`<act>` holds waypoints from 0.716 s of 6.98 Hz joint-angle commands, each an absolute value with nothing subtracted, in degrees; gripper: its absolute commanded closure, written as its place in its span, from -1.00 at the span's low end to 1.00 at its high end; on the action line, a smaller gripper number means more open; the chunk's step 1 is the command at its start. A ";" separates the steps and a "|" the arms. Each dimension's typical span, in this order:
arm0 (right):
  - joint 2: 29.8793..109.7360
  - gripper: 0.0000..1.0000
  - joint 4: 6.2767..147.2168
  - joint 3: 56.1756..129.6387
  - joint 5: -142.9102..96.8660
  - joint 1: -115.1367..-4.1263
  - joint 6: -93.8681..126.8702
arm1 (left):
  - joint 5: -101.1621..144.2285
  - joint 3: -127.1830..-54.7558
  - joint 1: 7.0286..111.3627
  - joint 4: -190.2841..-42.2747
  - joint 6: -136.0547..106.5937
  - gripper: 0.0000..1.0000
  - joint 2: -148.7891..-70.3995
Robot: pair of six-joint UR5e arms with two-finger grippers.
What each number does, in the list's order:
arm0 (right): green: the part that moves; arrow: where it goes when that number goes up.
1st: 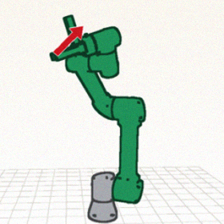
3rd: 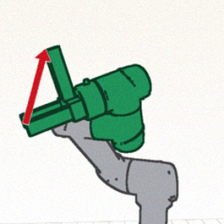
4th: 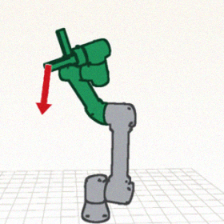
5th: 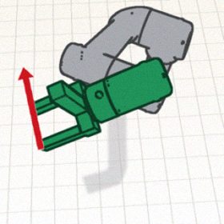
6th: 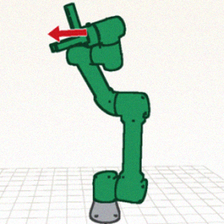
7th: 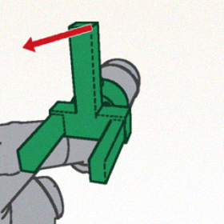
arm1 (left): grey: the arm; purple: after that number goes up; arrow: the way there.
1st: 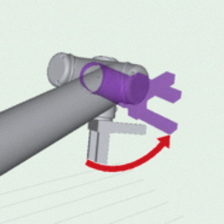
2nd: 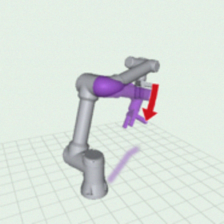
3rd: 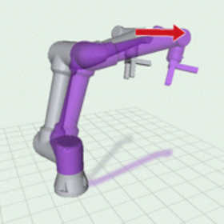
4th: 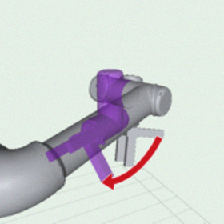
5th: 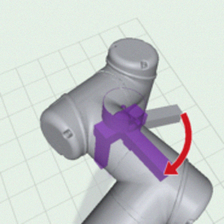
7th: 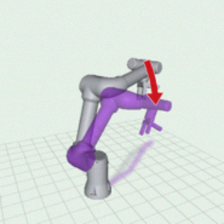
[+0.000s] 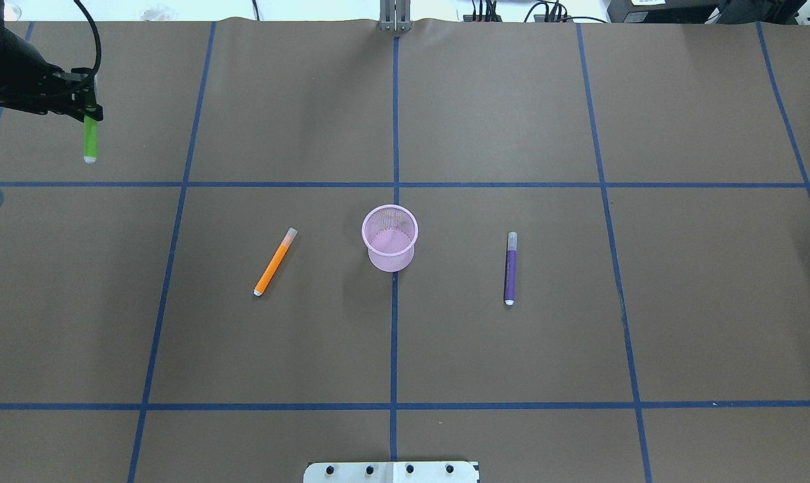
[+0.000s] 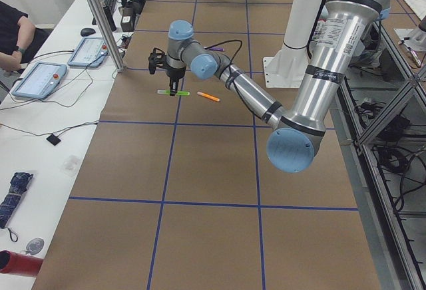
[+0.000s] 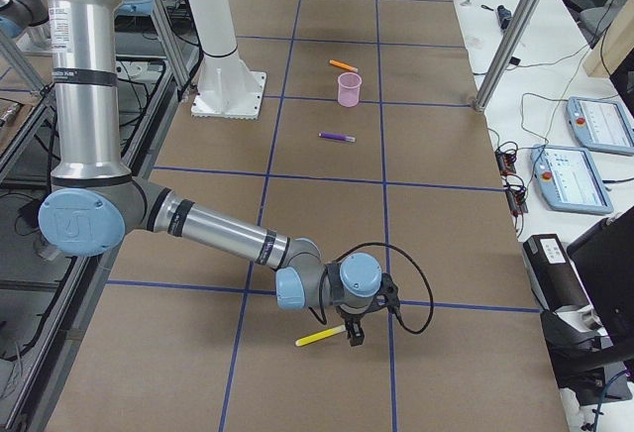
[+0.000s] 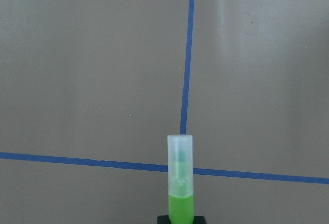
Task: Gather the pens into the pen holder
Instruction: 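Carry the green highlighter farther away while the right gripper grasps the yellow highlighter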
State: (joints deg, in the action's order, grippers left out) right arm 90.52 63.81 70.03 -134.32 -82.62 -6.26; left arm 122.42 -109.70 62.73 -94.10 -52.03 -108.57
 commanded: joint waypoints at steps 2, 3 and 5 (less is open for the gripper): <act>91.93 -0.98 63.72 68.74 -133.60 -81.74 -8.00 | 122.34 -108.98 62.49 -93.61 -54.23 1.00 -111.53; 91.93 -0.98 63.55 68.03 -133.42 -81.65 -8.43 | 122.34 -109.07 62.49 -93.26 -54.32 1.00 -111.97; 91.67 -0.96 63.28 67.16 -133.24 -81.65 -8.61 | 121.99 -109.07 61.53 -91.41 -54.32 1.00 -112.94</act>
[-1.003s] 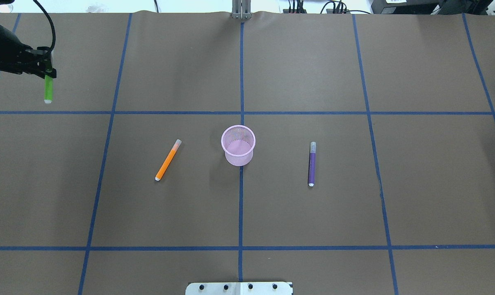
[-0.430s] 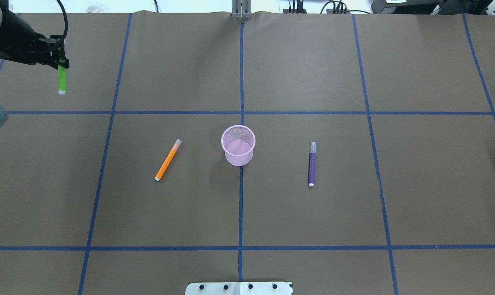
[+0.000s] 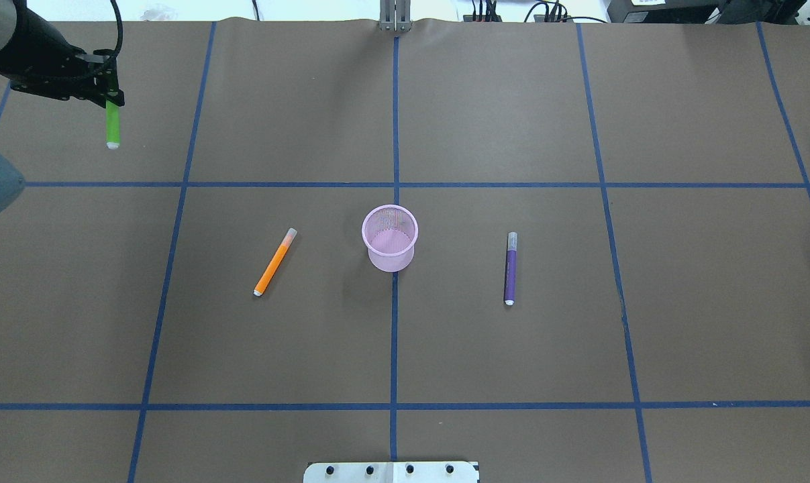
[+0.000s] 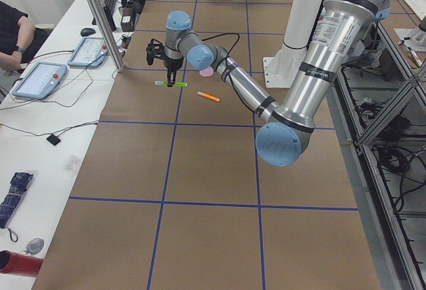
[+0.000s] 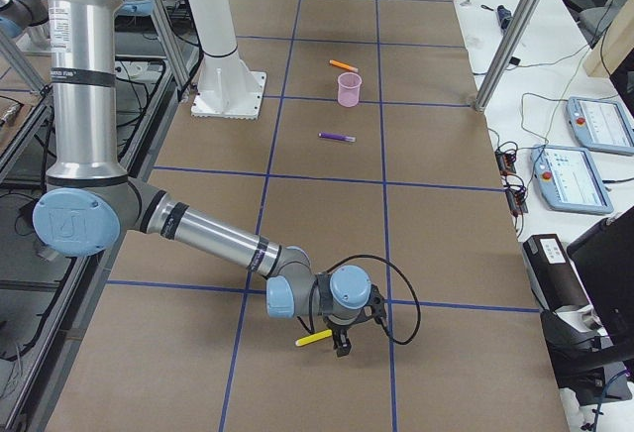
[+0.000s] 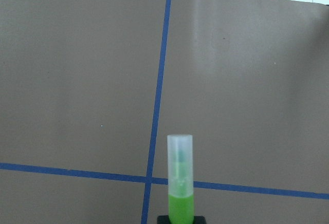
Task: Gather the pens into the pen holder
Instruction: 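Carry the green highlighter farther away while the right gripper grasps the yellow highlighter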
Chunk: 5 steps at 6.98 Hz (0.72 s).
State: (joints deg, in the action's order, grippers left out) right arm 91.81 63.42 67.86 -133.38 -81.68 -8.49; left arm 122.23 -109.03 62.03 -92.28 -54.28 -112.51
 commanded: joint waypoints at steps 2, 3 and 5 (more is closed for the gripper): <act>91.41 -0.96 59.17 65.31 -133.07 -81.56 -8.53 | 121.99 -108.98 61.35 -91.32 -54.32 1.00 -113.29; 91.15 -0.95 58.89 65.39 -132.89 -81.13 -8.53 | 121.99 -108.98 61.35 -91.32 -54.32 1.00 -113.29; 91.05 -0.85 57.13 65.30 -132.02 -80.16 -8.53 | 121.99 -108.81 61.00 -91.32 -54.23 1.00 -113.29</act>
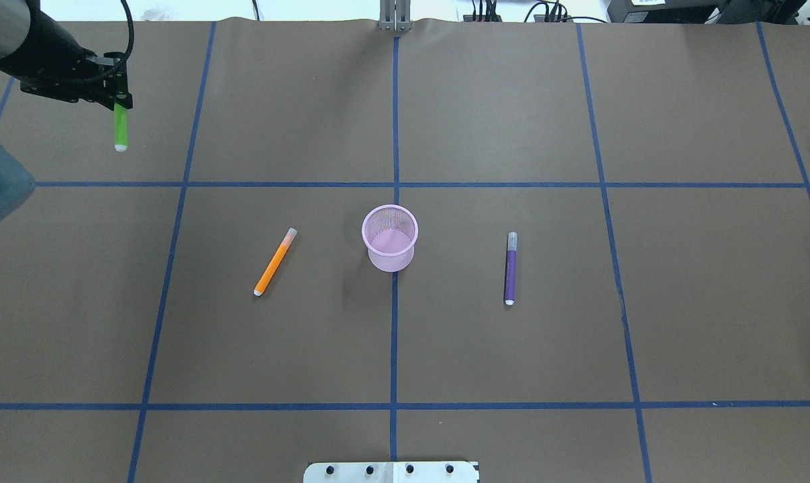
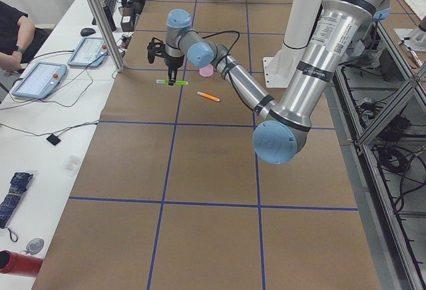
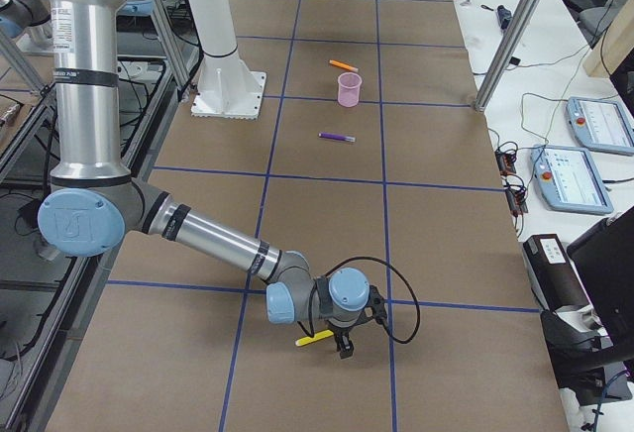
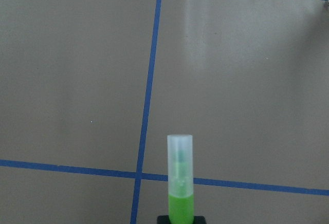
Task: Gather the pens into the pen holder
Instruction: 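Carry the green highlighter farther away while the right gripper grasps the yellow highlighter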
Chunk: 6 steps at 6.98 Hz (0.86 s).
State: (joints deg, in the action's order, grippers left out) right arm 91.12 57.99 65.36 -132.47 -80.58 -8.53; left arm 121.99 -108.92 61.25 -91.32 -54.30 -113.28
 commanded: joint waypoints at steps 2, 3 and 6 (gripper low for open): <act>91.05 -0.59 57.22 65.30 -132.01 -79.98 -8.53 | 121.99 -108.81 61.00 -91.32 -54.14 1.00 -113.38; 91.05 -0.46 57.30 65.30 -132.01 -79.98 -8.44 | 121.99 -108.81 61.00 -91.32 -54.14 1.00 -113.29; 90.62 -0.09 57.48 65.30 -132.28 -79.98 -8.17 | 121.99 -108.81 61.00 -91.23 -54.14 1.00 -113.29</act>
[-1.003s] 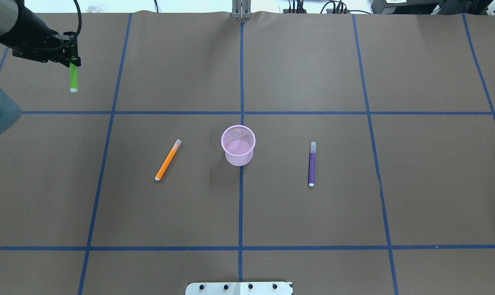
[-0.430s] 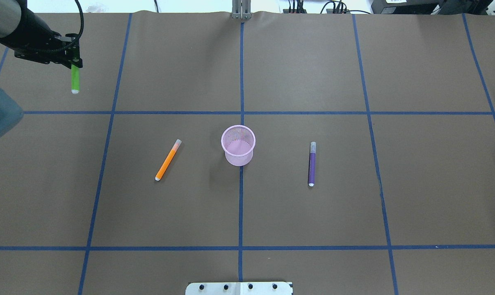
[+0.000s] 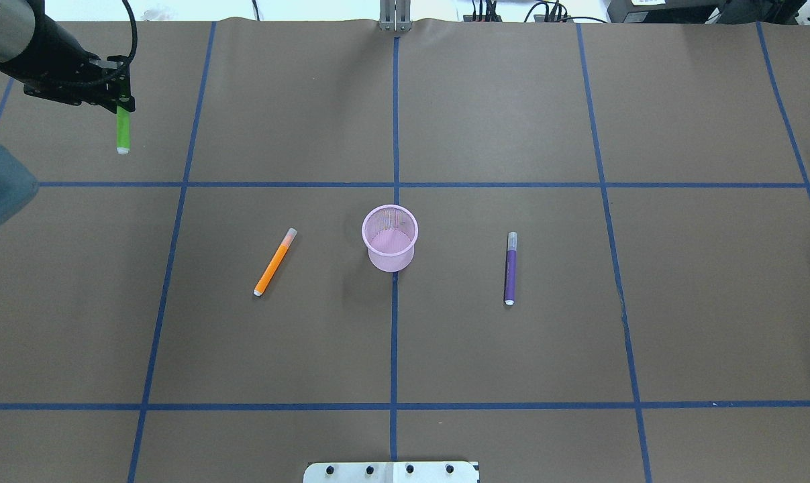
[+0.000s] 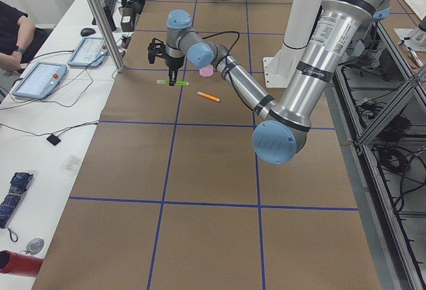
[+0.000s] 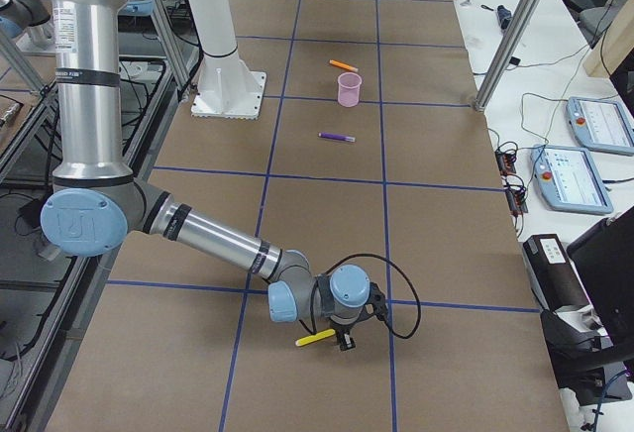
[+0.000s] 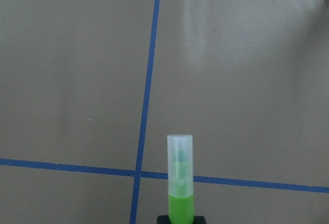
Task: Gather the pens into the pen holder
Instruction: 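Carry the green highlighter farther away while the right gripper grasps the yellow highlighter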
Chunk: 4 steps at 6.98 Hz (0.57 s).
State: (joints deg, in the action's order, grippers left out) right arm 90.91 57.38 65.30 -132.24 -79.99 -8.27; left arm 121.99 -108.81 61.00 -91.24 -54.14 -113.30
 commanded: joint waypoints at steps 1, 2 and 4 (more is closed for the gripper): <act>90.09 0.04 57.57 65.30 -132.36 -79.98 -8.09 | 121.99 -108.81 61.00 -91.23 -54.14 1.00 -113.29; 90.09 0.15 57.66 65.22 -132.36 -79.98 -8.17 | 121.99 -108.63 61.00 -91.23 -54.05 1.00 -113.38; 90.09 0.34 57.66 65.21 -132.36 -79.98 -8.17 | 121.99 -108.54 61.00 -91.23 -54.05 1.00 -113.55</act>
State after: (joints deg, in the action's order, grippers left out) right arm 90.12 57.64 65.23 -132.36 -79.98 -8.17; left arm 121.99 -108.60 61.00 -91.23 -54.06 -113.46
